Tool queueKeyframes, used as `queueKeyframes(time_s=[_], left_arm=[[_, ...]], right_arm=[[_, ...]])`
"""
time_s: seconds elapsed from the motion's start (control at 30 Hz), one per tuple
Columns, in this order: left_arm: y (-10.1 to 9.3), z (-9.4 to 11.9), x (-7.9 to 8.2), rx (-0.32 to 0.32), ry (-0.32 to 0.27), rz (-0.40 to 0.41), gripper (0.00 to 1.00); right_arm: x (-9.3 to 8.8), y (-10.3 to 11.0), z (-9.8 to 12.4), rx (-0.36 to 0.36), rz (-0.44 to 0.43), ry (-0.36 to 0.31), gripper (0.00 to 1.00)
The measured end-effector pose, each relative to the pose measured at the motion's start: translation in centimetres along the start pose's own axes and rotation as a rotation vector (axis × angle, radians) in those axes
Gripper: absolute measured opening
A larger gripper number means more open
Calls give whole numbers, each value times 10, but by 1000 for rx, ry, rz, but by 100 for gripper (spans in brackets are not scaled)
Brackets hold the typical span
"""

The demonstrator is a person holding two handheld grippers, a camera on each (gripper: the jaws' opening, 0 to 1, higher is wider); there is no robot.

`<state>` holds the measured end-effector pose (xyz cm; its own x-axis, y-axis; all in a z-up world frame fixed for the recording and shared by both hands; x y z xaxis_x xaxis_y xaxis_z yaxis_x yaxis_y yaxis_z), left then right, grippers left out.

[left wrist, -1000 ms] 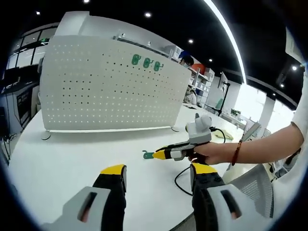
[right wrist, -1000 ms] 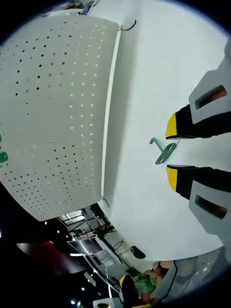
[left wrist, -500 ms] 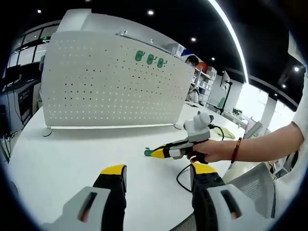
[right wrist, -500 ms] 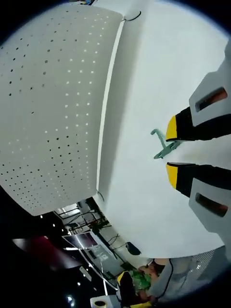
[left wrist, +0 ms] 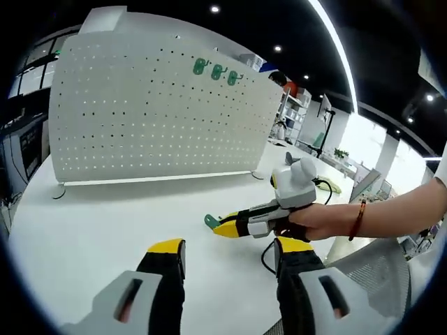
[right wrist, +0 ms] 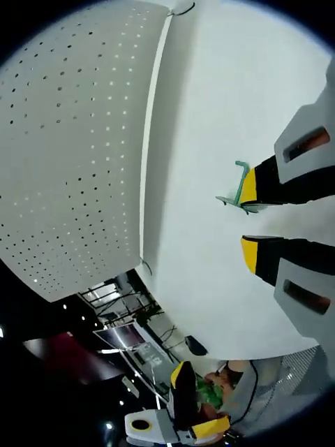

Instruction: Insert the hook assembly into the mounting plate slot until the hook locks in place.

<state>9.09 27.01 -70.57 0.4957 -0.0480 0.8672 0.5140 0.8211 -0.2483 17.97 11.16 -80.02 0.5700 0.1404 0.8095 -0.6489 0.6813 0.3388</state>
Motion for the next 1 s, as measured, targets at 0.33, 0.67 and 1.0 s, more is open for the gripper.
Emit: queueKeyframes(time_s=[0.33,0.67,1.0], left_arm=[[14,-27,-2,4,58,-13,50],[20,-61,-1,25,132,-66,43],[16,-92,-9,22,216,-112,38]], right_arm=[[-3,20,-2,101,48,12,16],[1,9,19,65,-2,-51,17],[-9,16,29,44,-21,-62,20]])
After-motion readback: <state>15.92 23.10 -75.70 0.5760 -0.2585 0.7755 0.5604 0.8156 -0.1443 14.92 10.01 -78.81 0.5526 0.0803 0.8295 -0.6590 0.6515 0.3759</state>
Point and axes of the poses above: the point that each gripper's makers call its tool centre point, and the gripper's own axes: z roughly backward along the fingers, y roughly to its left, x roughly out of its top, the point moved 7 cm from there along z, roughly backward along the fingers, and after that the axes turned 5 degrees about x, right-handed, at the moved point
